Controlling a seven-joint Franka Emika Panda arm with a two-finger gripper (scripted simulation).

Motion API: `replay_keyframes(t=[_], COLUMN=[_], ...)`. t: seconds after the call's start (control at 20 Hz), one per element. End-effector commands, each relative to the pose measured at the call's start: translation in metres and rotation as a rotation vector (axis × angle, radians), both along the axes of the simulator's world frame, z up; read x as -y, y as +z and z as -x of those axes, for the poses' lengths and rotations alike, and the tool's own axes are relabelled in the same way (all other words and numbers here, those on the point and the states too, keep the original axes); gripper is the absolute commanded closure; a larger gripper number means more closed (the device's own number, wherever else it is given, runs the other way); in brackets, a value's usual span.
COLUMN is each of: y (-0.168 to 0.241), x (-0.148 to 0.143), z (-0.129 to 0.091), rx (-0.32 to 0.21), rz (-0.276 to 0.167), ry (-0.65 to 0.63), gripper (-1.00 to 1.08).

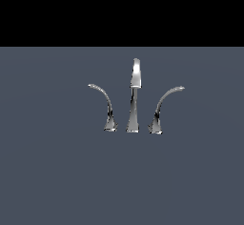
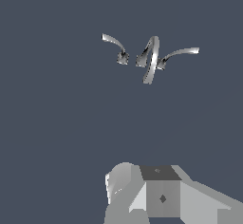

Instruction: Turn on the faucet by rotating a designated handle.

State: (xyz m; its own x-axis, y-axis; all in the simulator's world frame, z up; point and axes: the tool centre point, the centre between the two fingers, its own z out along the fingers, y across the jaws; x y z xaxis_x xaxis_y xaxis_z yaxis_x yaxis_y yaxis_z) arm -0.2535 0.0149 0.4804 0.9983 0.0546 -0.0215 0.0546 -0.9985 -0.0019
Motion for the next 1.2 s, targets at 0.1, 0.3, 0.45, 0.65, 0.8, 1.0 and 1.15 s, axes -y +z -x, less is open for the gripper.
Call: replay_keyframes(t=[0.1,0.3,0.45,0.65,0.8,1.0,1.15], y=[0.0,-0.004,-0.008,-0.017,-0.026,-0.041,-0.053], x=[0.0,-0.003,-0.007,-0.015,-0.023,-0.035,-0.045], z=[0.0,-0.001,-0.003,-0.008,-0.012,-0.02,-0.028], rx=[0.0,0.0,0.0,0.0,0.001,0.001,0.002], rz=[0.0,0.0,0.0,0.001,0.001,0.002,0.002], ry=[-0.002,-0.02,-0.045,-0.095,-0.144,-0.225,-0.293], gripper=[1.08,1.08,1.08,1.08,1.08,1.08,1.08])
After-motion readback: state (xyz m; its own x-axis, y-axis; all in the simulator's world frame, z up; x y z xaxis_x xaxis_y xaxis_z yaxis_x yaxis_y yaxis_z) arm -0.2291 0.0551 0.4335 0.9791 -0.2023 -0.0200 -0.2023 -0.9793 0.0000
